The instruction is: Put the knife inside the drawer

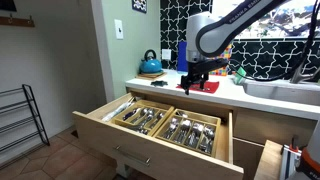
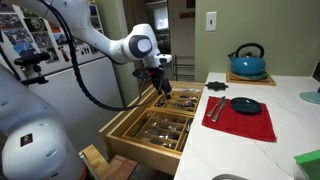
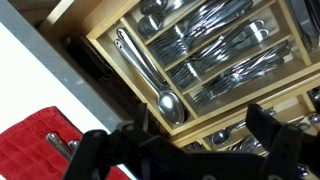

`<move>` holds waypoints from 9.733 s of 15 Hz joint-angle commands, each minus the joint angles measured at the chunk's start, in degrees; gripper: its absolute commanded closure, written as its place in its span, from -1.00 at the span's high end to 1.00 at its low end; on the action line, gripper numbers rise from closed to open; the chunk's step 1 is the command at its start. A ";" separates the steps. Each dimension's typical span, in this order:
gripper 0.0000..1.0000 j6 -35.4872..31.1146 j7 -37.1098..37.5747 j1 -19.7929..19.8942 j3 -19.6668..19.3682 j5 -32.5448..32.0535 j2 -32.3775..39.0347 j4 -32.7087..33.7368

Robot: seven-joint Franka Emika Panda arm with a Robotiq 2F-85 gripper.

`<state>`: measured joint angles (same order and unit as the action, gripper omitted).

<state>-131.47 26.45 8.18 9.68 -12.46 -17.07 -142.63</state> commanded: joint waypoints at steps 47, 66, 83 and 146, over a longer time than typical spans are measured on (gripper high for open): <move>1.00 -0.35 -47.70 3.06 -20.50 17.62 23.21 24.44; -0.30 -2.70 -45.94 4.53 -19.04 16.61 31.93 31.29; -1.00 -1.25 -44.11 4.40 -19.02 15.53 33.57 33.02; -0.94 -15.97 -37.82 -19.88 -2.04 26.29 13.59 -9.87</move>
<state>-144.22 -12.22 -12.07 7.46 12.06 -5.48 -151.66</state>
